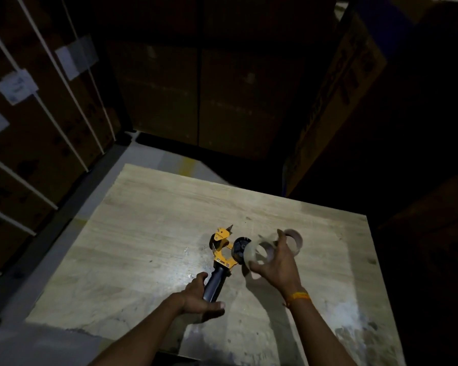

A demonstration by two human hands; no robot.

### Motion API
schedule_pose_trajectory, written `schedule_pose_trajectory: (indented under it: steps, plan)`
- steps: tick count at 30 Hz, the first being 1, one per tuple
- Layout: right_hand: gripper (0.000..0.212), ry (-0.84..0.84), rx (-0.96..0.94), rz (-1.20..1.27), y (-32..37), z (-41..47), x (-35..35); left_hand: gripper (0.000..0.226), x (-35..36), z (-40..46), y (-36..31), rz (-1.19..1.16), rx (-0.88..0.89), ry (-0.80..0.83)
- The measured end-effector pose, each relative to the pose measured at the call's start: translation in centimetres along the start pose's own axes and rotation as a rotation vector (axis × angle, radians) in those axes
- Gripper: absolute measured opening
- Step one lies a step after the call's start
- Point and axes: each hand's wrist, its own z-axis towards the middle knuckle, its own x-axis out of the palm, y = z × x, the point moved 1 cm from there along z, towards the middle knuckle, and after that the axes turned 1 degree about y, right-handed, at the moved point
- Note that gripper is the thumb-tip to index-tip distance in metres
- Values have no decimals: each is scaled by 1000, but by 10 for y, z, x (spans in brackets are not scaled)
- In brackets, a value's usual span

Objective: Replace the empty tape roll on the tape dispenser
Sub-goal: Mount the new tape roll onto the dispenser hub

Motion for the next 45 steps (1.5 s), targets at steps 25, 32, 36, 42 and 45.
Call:
schedule_pose_trajectory:
  steps: [25,32,36,42,45]
  plan:
    - [112,165,58,-382,34,46,58,59,-8,23,3,66,-96,97]
    - [115,273,89,-414,31,63,65,59,-9,22,3,108,-105,91]
    - [117,332,44,-445,32,70,62,68,-8,31,11,140,-101,91]
    - [74,462,-60,-455,41,76,45,63,-12,29,5,135,-108,134]
    - [81,494,-178,-505,50,75,41,71,-13,30,5,145,-98,131]
